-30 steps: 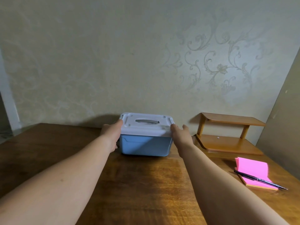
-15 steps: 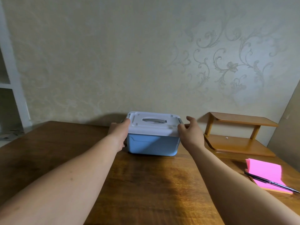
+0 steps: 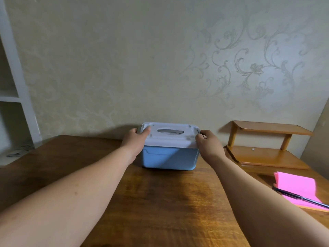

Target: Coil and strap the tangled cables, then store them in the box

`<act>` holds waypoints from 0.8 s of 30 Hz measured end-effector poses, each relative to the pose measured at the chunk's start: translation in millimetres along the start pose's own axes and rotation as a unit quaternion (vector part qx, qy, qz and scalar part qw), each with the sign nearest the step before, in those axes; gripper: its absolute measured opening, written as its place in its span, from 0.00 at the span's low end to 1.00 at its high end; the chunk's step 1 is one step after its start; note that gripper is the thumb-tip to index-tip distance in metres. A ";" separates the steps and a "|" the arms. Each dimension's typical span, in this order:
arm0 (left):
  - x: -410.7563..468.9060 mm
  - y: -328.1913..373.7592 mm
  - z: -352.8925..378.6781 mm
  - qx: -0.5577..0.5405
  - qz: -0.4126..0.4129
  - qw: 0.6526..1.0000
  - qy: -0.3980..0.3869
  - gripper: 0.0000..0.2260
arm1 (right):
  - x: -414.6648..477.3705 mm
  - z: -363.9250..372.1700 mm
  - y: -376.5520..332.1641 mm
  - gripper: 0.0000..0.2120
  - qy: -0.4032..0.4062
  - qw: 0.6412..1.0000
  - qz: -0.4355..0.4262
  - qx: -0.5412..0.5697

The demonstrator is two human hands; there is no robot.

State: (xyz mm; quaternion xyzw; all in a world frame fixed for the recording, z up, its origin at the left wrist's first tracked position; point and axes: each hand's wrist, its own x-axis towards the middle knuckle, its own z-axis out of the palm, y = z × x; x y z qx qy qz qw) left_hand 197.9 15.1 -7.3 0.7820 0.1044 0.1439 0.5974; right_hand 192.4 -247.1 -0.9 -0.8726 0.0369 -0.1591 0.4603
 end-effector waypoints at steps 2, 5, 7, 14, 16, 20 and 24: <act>-0.6 -3.9 4.1 0.002 0.013 1.000 -0.019 0.18 | -2.1 1.5 0.2 0.24 -0.010 1.000 0.001 0.009; 0.3 -0.6 4.8 0.065 0.028 0.997 0.012 0.13 | -1.8 0.3 -0.7 0.26 -0.020 1.000 -0.014 -0.018; 2.9 4.4 2.6 0.123 0.028 0.992 0.015 0.16 | -1.6 -3.7 -3.2 0.28 -0.028 0.999 -0.015 -0.041; -3.9 4.9 4.6 0.172 0.045 0.984 0.026 0.19 | -16.1 -14.5 -7.3 0.18 0.031 0.993 -0.006 -0.117; -9.5 4.5 5.1 0.182 0.044 0.982 0.031 0.19 | -21.5 -15.8 -3.8 0.18 0.040 0.992 -0.004 -0.121; -15.9 5.5 5.0 0.183 0.045 0.981 0.036 0.20 | -32.1 -22.6 -7.4 0.18 0.030 0.993 0.002 -0.114; -30.6 19.1 -1.6 0.215 0.009 0.976 0.018 0.27 | -33.8 -30.1 -17.6 0.23 -0.027 0.993 0.004 -0.112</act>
